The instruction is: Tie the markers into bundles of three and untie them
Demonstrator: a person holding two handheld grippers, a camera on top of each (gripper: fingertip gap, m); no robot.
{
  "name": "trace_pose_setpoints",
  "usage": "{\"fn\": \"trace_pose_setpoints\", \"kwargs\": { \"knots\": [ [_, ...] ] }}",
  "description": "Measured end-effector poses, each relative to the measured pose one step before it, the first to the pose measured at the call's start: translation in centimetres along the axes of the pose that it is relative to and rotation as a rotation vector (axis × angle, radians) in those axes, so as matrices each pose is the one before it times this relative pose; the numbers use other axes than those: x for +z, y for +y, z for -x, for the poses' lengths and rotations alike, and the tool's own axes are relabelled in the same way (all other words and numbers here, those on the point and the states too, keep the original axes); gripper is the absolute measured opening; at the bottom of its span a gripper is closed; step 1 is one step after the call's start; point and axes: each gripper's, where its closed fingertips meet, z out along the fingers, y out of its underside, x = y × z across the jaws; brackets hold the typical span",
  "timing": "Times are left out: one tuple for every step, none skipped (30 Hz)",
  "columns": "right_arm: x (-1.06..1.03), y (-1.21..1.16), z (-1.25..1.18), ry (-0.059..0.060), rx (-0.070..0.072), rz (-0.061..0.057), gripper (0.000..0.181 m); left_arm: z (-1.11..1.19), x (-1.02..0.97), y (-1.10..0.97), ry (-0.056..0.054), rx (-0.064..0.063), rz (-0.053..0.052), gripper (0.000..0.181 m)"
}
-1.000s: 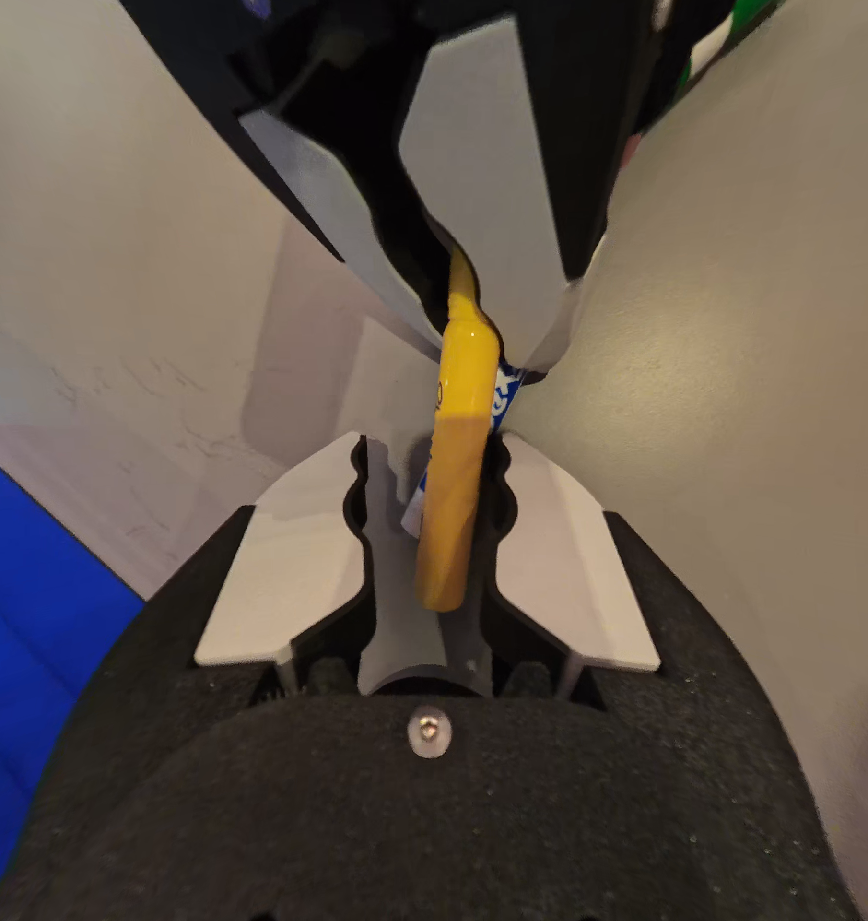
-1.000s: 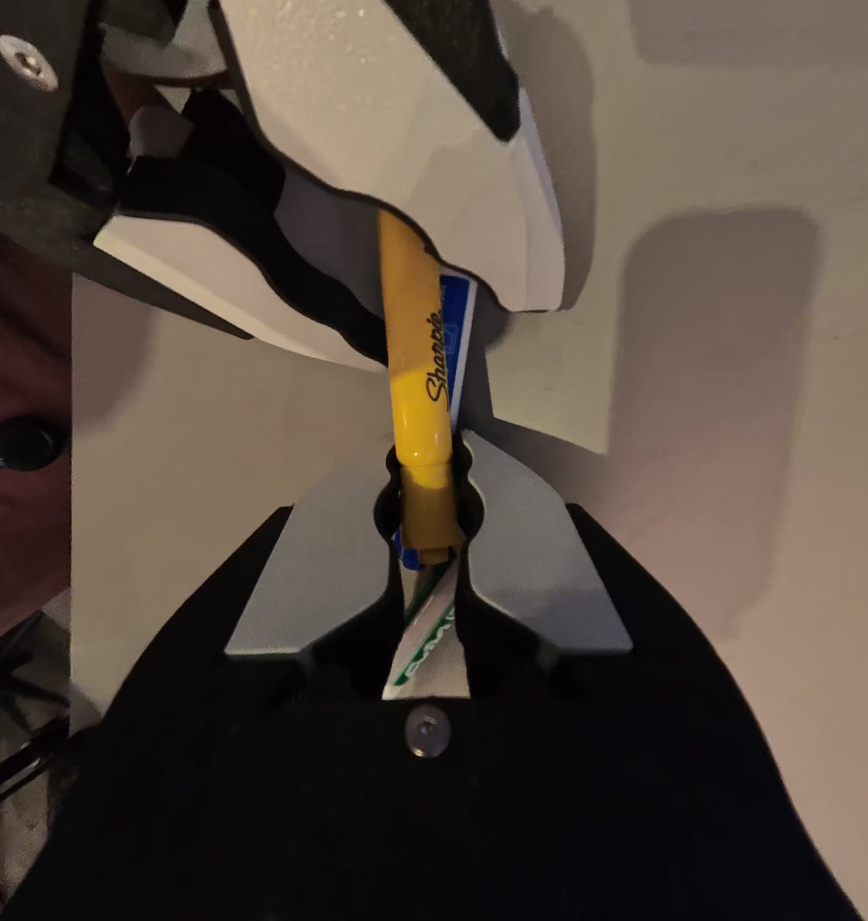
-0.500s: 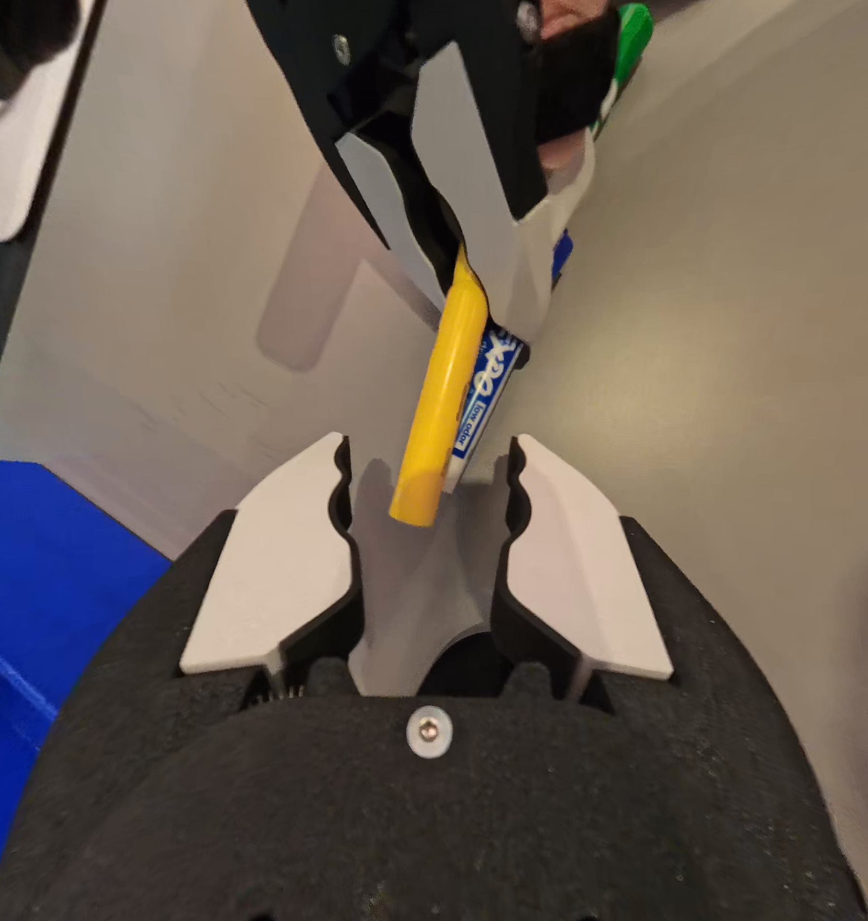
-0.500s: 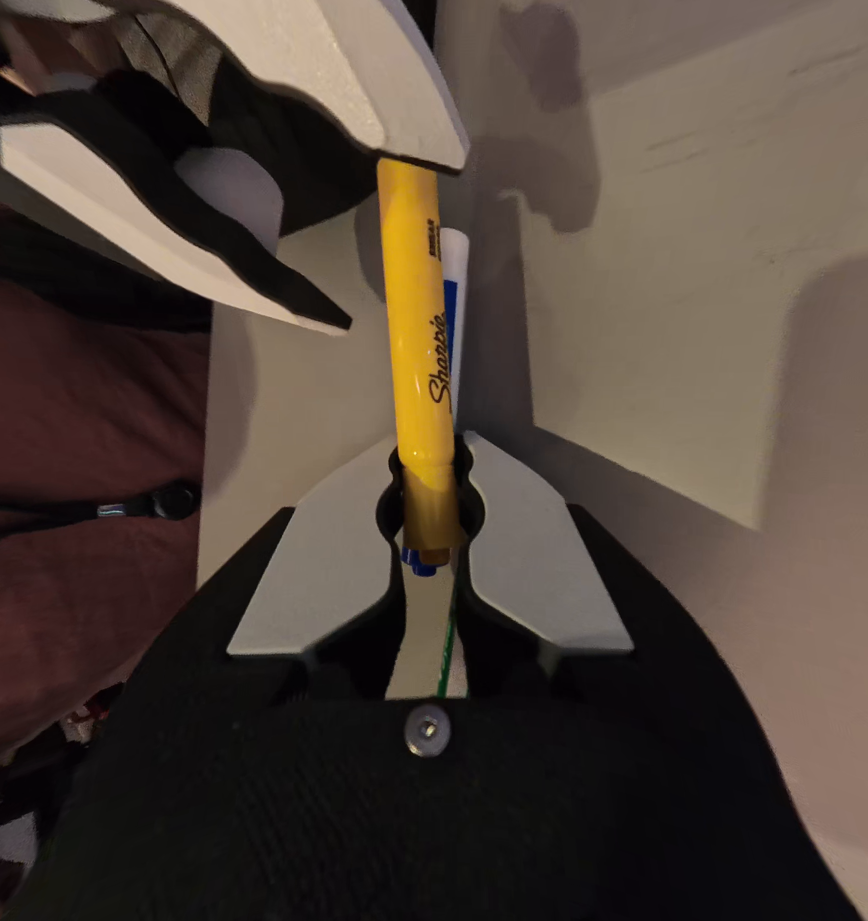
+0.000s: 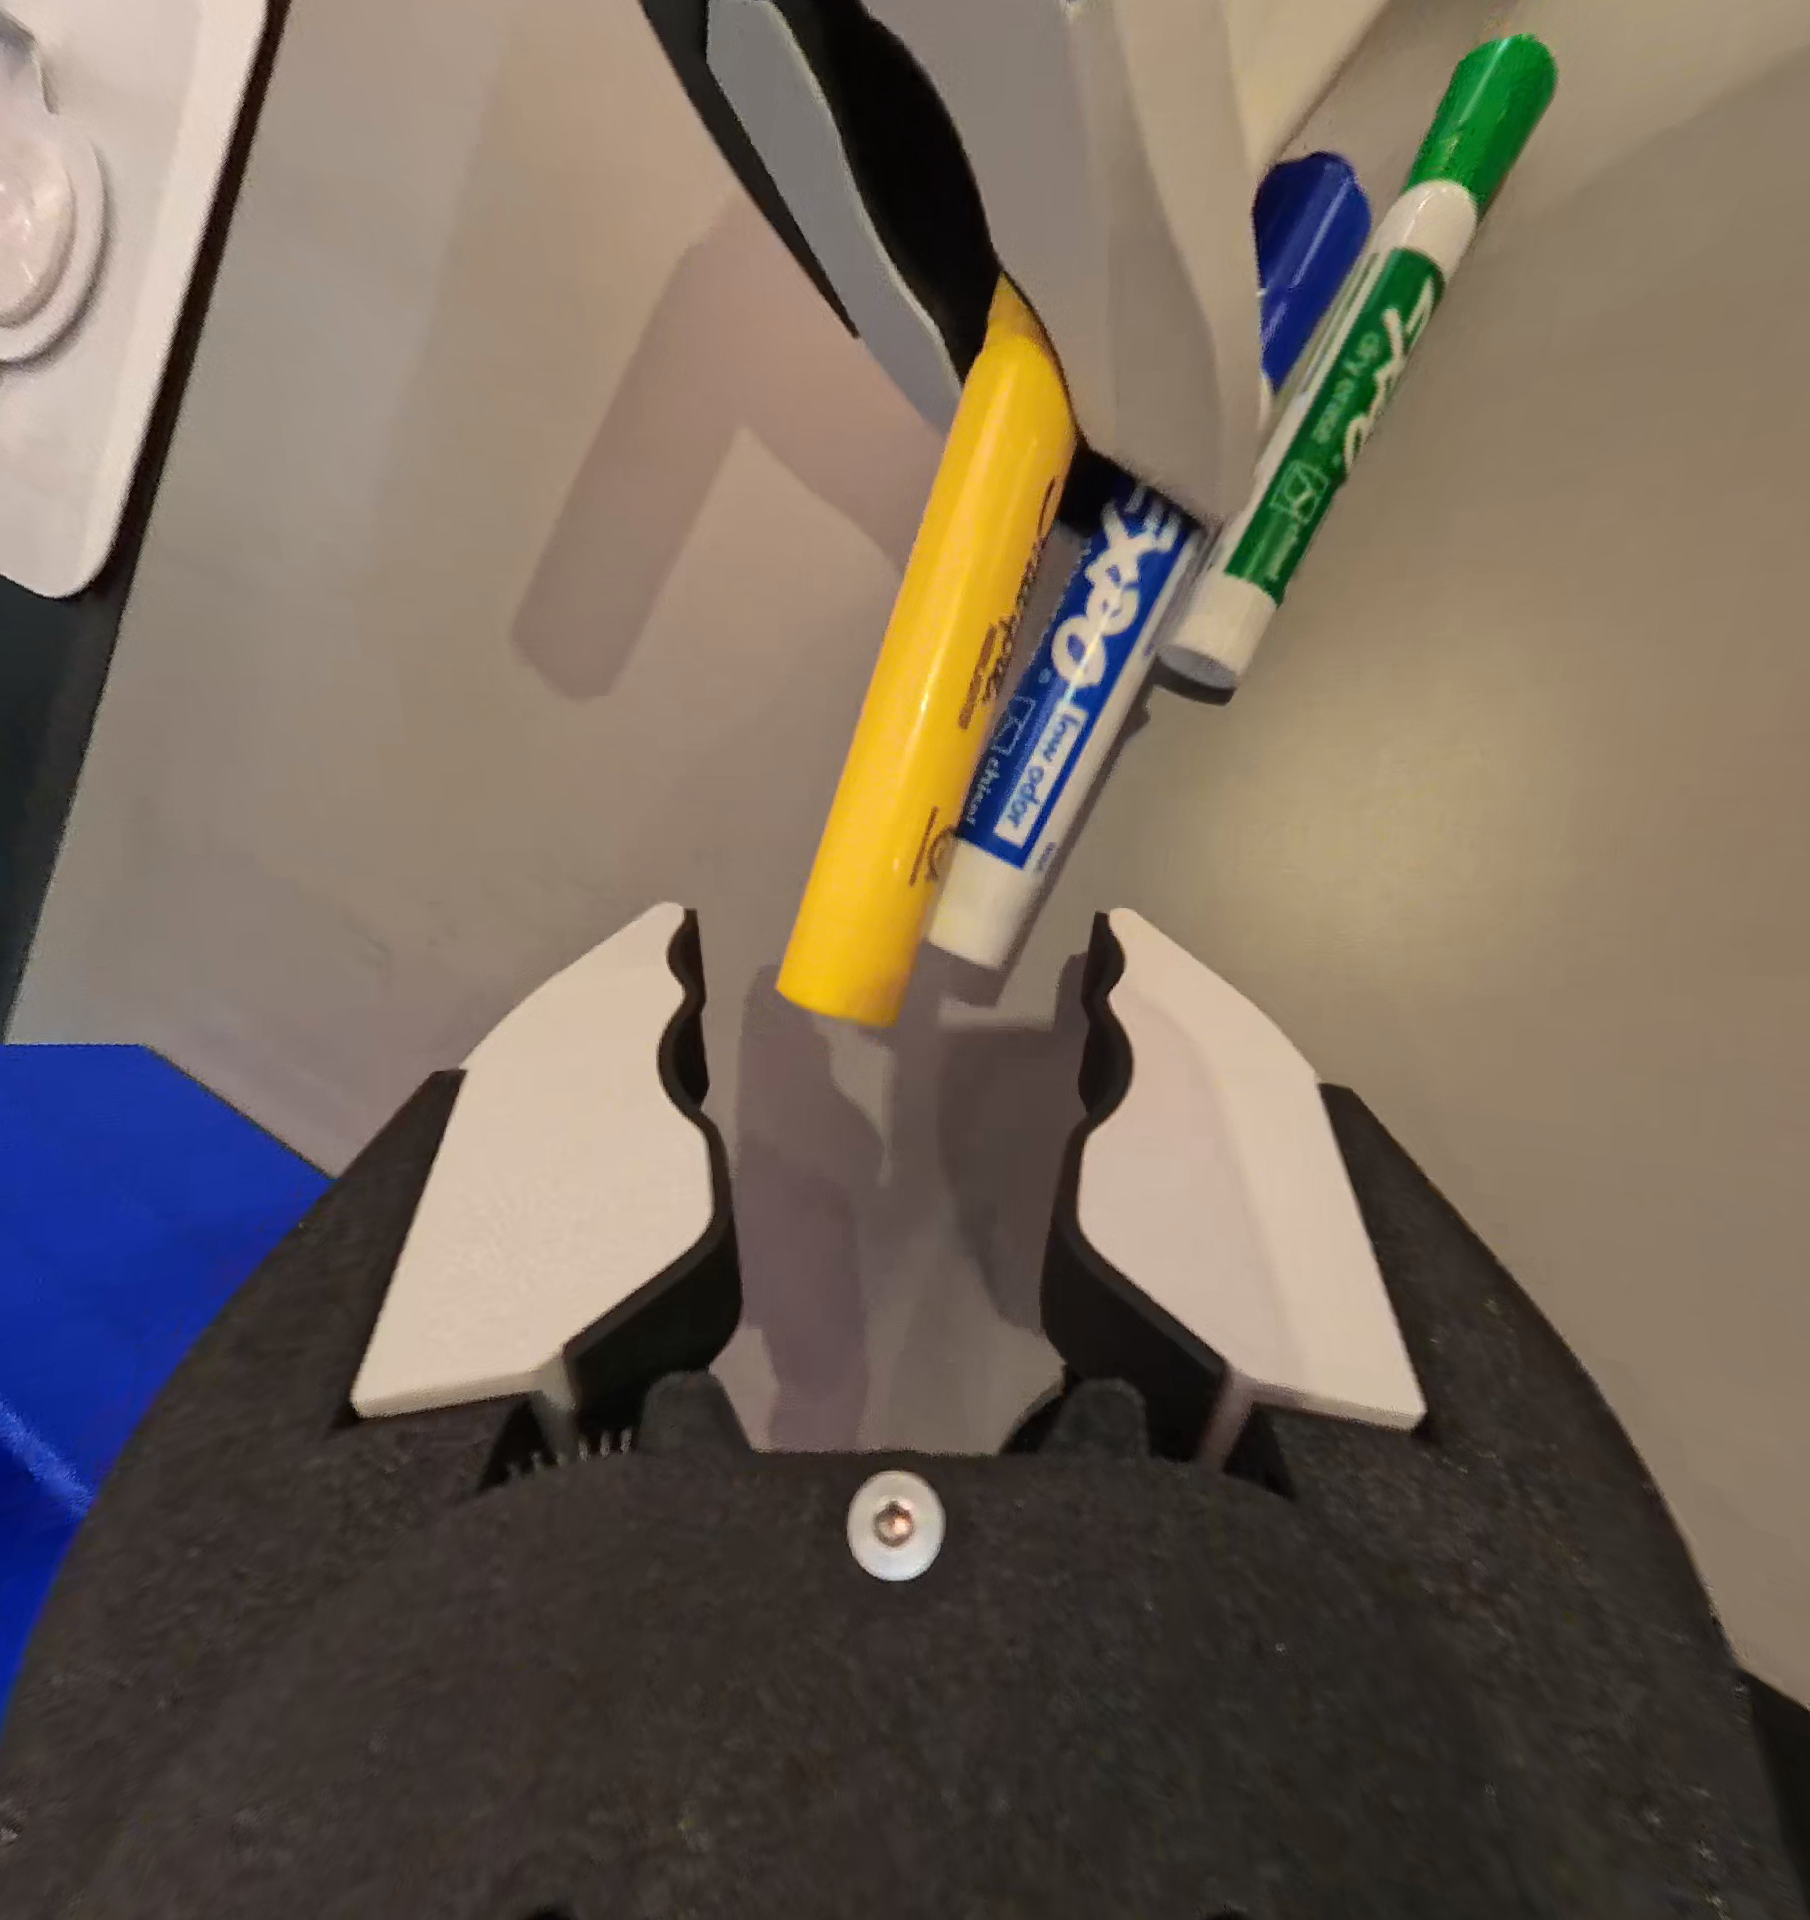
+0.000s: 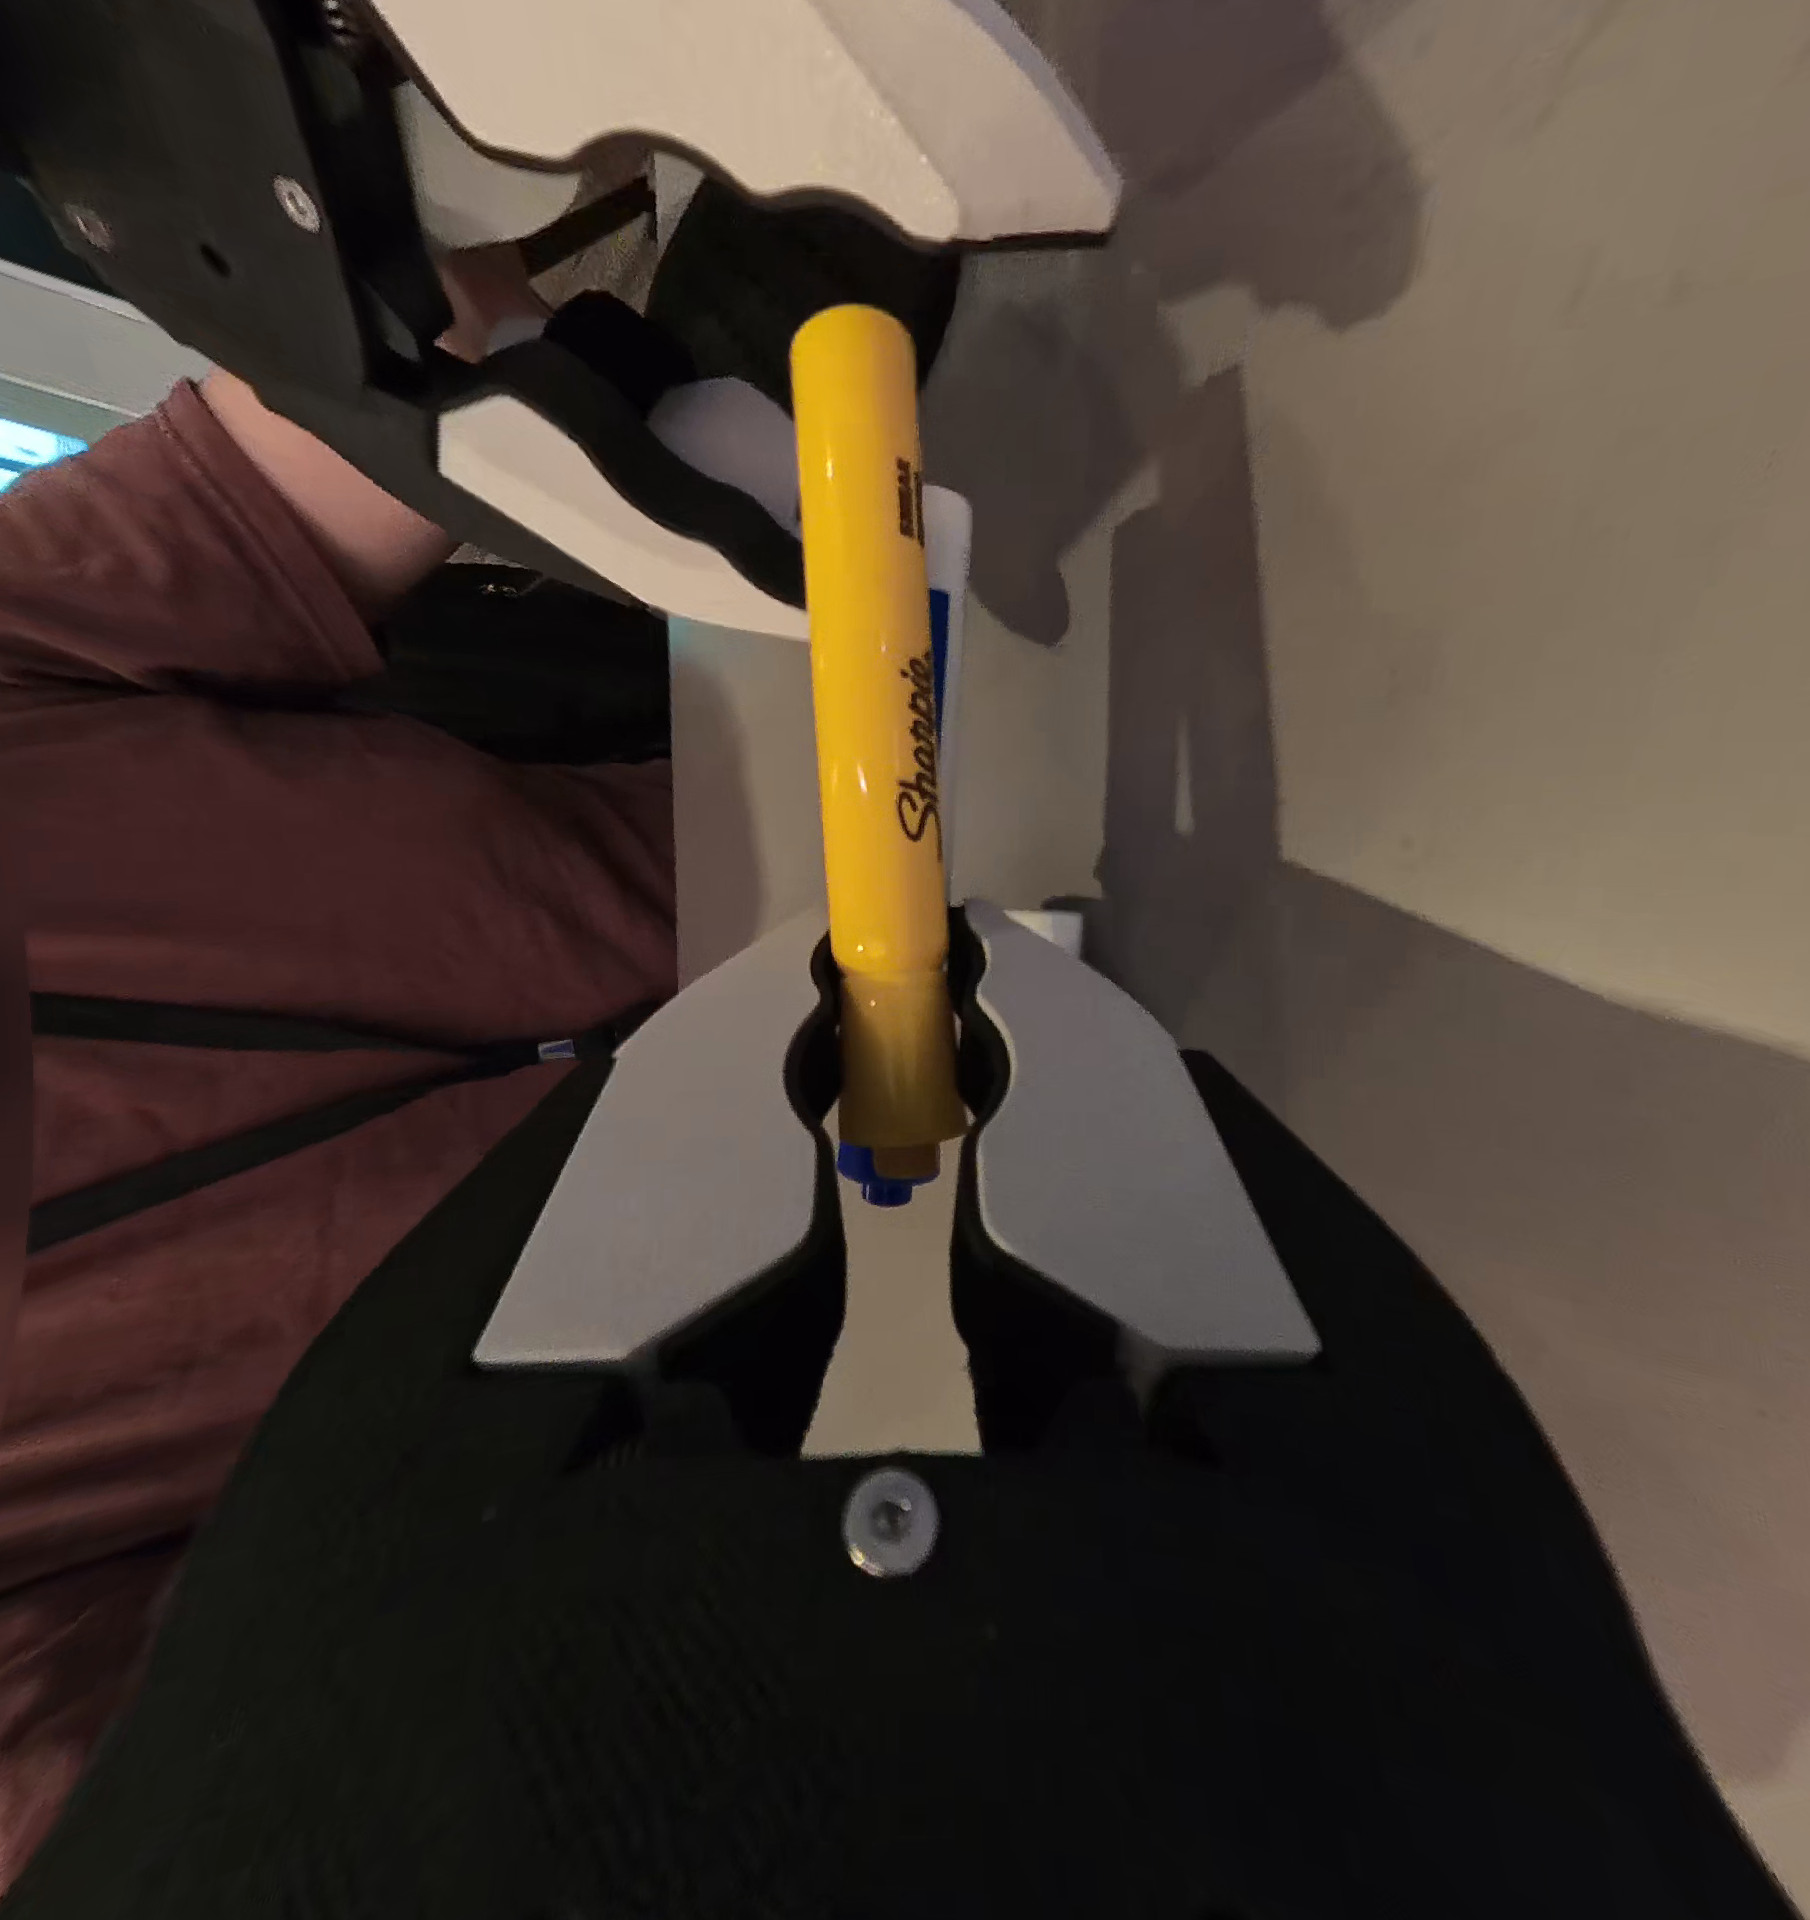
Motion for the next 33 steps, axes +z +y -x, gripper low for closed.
{"fn": "trace_pose_setpoints", "kwargs": {
  "knots": [
    [-0.038, 0.350, -0.223, -0.0033, 0.0044, -0.0055, 0.019, -0.229, 0.079, 0.120, 0.0071, -0.0200, -0.0045, 0.070],
    [-0.038, 0.296, -0.183, -0.0152, 0.0121, -0.0107, 0.019, -0.057, 0.092, 0.255, -0.0066, -0.0287, 0.0001, 0.070],
    [-0.023, 0.265, -0.188, -0.0209, 0.0157, -0.0137, 0.019, -0.295, 0.130, 0.284, 0.0043, -0.0200, 0.0033, 0.070],
    [-0.027, 0.242, -0.176, -0.0261, 0.0148, -0.0134, 0.019, -0.177, 0.145, 0.175, -0.0110, -0.0110, -0.0037, 0.070],
    [-0.022, 0.243, -0.203, -0.0263, 0.0139, -0.0098, 0.019, 0.081, 0.180, 0.148, -0.0306, -0.0114, 0.0002, 0.070],
    [-0.038, 0.236, -0.375, -0.0118, 0.0107, -0.0034, 0.019, -0.142, 0.215, 0.035, -0.0142, -0.0056, 0.0011, 0.070],
    [-0.051, 0.242, -0.619, 0.0107, 0.0037, 0.0018, 0.019, -0.243, 0.227, -0.138, -0.0063, -0.0097, -0.0071, 0.070],
    [-0.081, 0.184, -0.655, 0.0202, -0.0019, 0.0026, 0.019, -0.074, 0.313, -0.150, -0.0108, -0.0197, -0.0048, 0.069],
    [-0.110, 0.051, -0.460, 0.0132, -0.0082, -0.0014, 0.019, -0.245, 0.424, -0.069, 0.0053, -0.0108, 0.0041, 0.070],
    [-0.153, -0.023, -0.321, 0.0121, -0.0153, -0.0023, 0.019, -0.163, 0.460, -0.005, 0.0035, 0.0037, 0.0082, 0.070],
    [-0.196, 0.014, -0.362, 0.0240, -0.0192, 0.0047, 0.019, -0.050, 0.438, -0.069, 0.0039, -0.0040, 0.0030, 0.070],
    [-0.214, 0.059, -0.394, 0.0320, -0.0273, 0.0111, 0.019, -0.186, 0.418, -0.254, 0.0219, -0.0165, -0.0059, 0.070],
    [-0.190, 0.039, -0.154, 0.0178, -0.0309, 0.0089, 0.019, -0.230, 0.365, -0.413, 0.0313, -0.0239, -0.0177, 0.070],
    [-0.172, 0.008, 0.180, -0.0056, -0.0230, 0.0047, 0.019, -0.029, 0.281, -0.432, 0.0267, -0.0372, -0.0206, 0.068],
    [-0.148, 0.002, 0.270, -0.0140, -0.0136, 0.0016, 0.019, 0.077, 0.215, -0.329, 0.0259, -0.0455, -0.0137, 0.068],
    [-0.146, -0.027, 0.187, -0.0100, -0.0080, -0.0033, 0.019, -0.050, 0.175, -0.253, 0.0336, -0.0362, -0.0060, 0.067],
    [-0.125, -0.042, 0.109, -0.0088, -0.0062, -0.0071, 0.019, 0.067, 0.064, -0.211, 0.0170, -0.0146, -0.0036, 0.062],
    [-0.093, 0.001, 0.071, -0.0123, -0.0066, -0.0089, 0.019, 0.430, -0.033, -0.191, -0.0195, 0.0005, -0.0085, 0.060],
    [-0.066, -0.004, -0.031, -0.0117, -0.0031, -0.0119, 0.019, 0.378, -0.069, -0.090, -0.0233, 0.0115, -0.0020, 0.060],
    [-0.055, -0.017, -0.129, -0.0111, 0.0037, -0.0164, 0.019, 0.310, -0.070, 0.020, -0.0228, 0.0073, 0.0058, 0.061],
    [-0.055, -0.050, -0.142, -0.0135, 0.0077, -0.0174, 0.019, 0.167, -0.066, 0.035, -0.0177, 0.0044, 0.0054, 0.064],
    [-0.071, -0.071, -0.090, -0.0134, 0.0080, -0.0170, 0.019, -0.039, -0.046, 0.073, -0.0065, 0.0033, 0.0075, 0.067],
    [-0.120, -0.143, -0.012, -0.0122, 0.0098, -0.0170, 0.019, 0.096, -0.087, 0.136, -0.0189, 0.0034, 0.0136, 0.071],
    [-0.180, -0.212, 0.088, -0.0110, 0.0096, -0.0178, 0.019, 0.367, -0.184, 0.064, -0.0424, 0.0095, 0.0076, 0.071],
    [-0.176, -0.236, 0.146, -0.0072, 0.0068, -0.0163, 0.019, 0.225, -0.215, -0.070, -0.0325, 0.0054, -0.0022, 0.071],
    [-0.175, -0.179, 0.110, -0.0021, 0.0055, -0.0107, 0.019, -0.133, -0.237, -0.194, -0.0060, -0.0007, -0.0088, 0.071],
    [-0.164, -0.119, 0.014, 0.0030, 0.0073, -0.0051, 0.019, -0.184, -0.270, -0.335, 0.0012, -0.0075, -0.0193, 0.070],
    [-0.163, -0.096, -0.042, 0.0028, 0.0087, -0.0029, 0.019, -0.115, -0.293, -0.437, -0.0004, -0.0103, -0.0266, 0.070],
    [-0.152, -0.092, -0.019, -0.0028, 0.0084, -0.0046, 0.019, -0.180, -0.286, -0.415, 0.0083, -0.0070, -0.0238, 0.070],
    [-0.128, -0.106, 0.014, -0.0073, 0.0071, -0.0049, 0.019, -0.109, -0.273, -0.391, 0.0074, -0.0038, -0.0209, 0.069],
    [-0.101, -0.064, 0.035, -0.0064, 0.0029, -0.0023, 0.019, -0.048, -0.199, -0.342, 0.0048, -0.0031, -0.0174, 0.069],
    [-0.041, 0.009, 0.037, -0.0028, -0.0025, 0.0013, 0.019, 0.005, -0.125, -0.290, 0.0024, -0.0033, -0.0140, 0.069],
    [0.005, 0.098, 0.027, 0.0021, -0.0045, 0.0072, 0.019, -0.139, -0.050, -0.238, 0.0117, -0.0037, -0.0110, 0.069]
  ]
}}
